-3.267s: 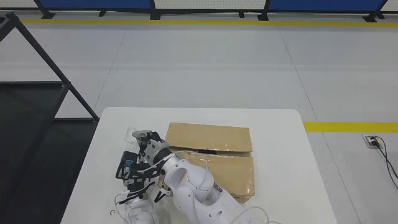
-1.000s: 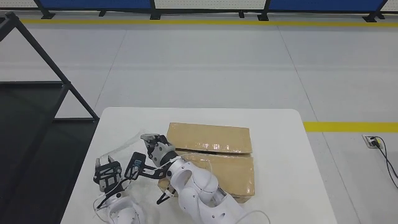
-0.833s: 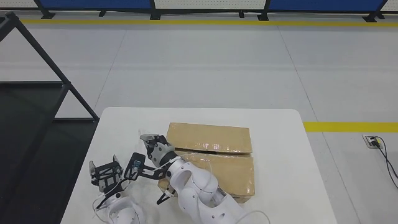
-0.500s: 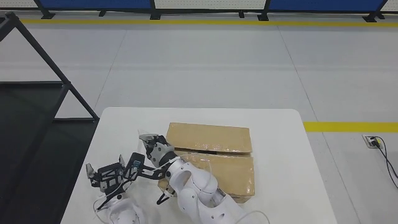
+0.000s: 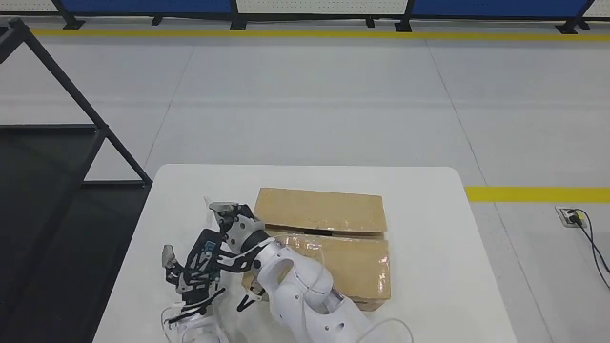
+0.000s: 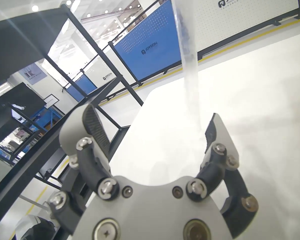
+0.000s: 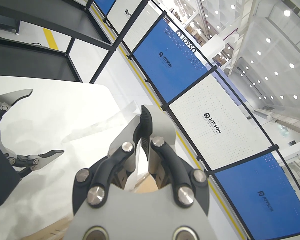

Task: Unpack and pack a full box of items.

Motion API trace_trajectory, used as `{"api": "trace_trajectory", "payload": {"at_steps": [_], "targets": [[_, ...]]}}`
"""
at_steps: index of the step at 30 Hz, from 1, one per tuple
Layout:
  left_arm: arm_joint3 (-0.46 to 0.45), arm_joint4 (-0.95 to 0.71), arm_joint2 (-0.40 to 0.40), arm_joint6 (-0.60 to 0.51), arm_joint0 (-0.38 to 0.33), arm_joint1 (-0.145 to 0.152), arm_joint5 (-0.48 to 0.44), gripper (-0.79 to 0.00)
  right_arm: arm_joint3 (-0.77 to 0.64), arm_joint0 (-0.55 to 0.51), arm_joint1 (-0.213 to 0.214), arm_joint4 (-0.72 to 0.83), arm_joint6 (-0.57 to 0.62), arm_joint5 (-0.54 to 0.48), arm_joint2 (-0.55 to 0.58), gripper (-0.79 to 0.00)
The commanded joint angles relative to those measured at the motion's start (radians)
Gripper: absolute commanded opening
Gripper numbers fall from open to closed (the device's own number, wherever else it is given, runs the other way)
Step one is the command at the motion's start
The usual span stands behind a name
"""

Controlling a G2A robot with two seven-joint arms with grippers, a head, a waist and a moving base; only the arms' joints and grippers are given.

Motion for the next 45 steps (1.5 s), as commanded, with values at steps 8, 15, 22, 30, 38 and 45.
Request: {"api": "trace_trajectory", "payload": {"at_steps": [8,15,22,30,38,45], "targets": [[0.1,0.126,0.043,-0.065,-0.081,-0.006,0.092,0.0,0.009,0.003,-0.002,0.013,-0.013,-0.006,0.002,-0.785],[0.124,0.098,0.041,-0.077,-0.108,-0.009,0.099,-0.074,0.01,0.005,-0.001,0.019,-0.027,-0.015,0.007,-0.785],[0.12,0.06,0.024,-0.068,-0.112,-0.007,0.1,-0.117,0.012,0.005,0.001,0.022,-0.037,-0.029,0.014,-0.471],[0.094,0.028,0.007,-0.06,-0.098,-0.005,0.099,-0.129,-0.006,-0.007,0.008,0.01,-0.042,-0.045,0.021,-0.422],[0.075,0.005,-0.011,-0.056,-0.083,-0.003,0.102,-0.139,-0.036,-0.018,0.015,-0.018,-0.034,-0.082,0.02,-0.265],[0.074,-0.002,-0.02,-0.054,-0.08,-0.001,0.103,-0.406,-0.053,-0.025,0.019,-0.034,-0.027,-0.095,0.017,-0.2]]}}
